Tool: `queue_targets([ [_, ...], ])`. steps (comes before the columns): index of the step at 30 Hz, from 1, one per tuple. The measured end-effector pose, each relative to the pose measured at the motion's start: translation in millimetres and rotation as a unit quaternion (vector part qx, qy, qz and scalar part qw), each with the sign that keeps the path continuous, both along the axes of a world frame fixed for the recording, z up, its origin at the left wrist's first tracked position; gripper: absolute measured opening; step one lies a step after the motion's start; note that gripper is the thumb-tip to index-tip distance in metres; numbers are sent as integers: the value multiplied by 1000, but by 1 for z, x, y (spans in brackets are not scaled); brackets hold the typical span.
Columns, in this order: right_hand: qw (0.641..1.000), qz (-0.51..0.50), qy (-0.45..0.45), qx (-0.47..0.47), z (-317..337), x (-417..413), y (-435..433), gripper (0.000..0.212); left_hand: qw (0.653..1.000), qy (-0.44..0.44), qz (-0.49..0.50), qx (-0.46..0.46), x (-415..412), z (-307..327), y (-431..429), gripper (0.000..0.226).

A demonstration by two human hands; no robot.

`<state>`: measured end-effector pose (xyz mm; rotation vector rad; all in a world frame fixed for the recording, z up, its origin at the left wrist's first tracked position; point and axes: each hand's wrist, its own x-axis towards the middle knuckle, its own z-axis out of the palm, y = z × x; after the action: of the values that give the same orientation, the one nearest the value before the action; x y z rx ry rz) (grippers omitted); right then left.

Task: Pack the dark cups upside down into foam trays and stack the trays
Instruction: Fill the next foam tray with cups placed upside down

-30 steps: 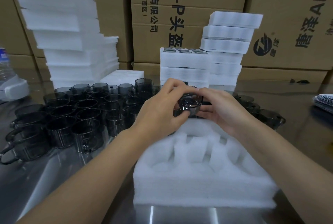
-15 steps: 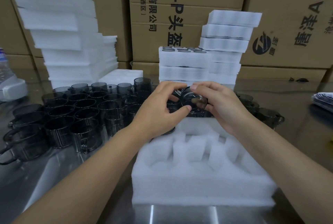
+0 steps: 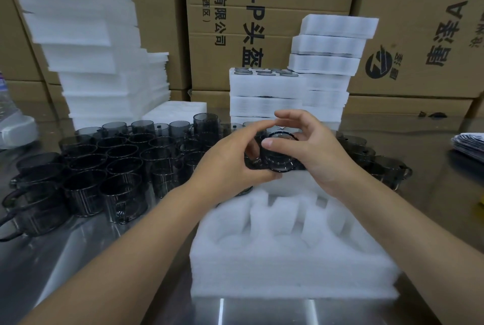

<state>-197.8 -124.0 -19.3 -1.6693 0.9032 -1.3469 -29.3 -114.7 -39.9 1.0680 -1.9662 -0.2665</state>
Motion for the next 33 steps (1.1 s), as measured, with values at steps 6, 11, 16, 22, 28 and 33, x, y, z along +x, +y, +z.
queue_targets([
  [6,1000,16,9,-15,-1,1,0,39,999,-33,26,-13,-2,0,2,70],
  [11,999,-12,-38,28,4,4,-3,29,1000,-14,27,-3,-3,0,4,67],
  [16,998,4,-43,37,3,2,-3,35,999,-12,49,5,-4,0,3,61],
  [22,999,21,-25,42,4,2,-2,27,998,-1,67,10,-4,0,1,61],
  [28,1000,10,16,12,0,1,-1,14,997,20,71,17,-3,-1,0,58],
  [33,998,-38,-16,39,2,2,-3,13,999,9,27,21,-1,0,2,85],
])
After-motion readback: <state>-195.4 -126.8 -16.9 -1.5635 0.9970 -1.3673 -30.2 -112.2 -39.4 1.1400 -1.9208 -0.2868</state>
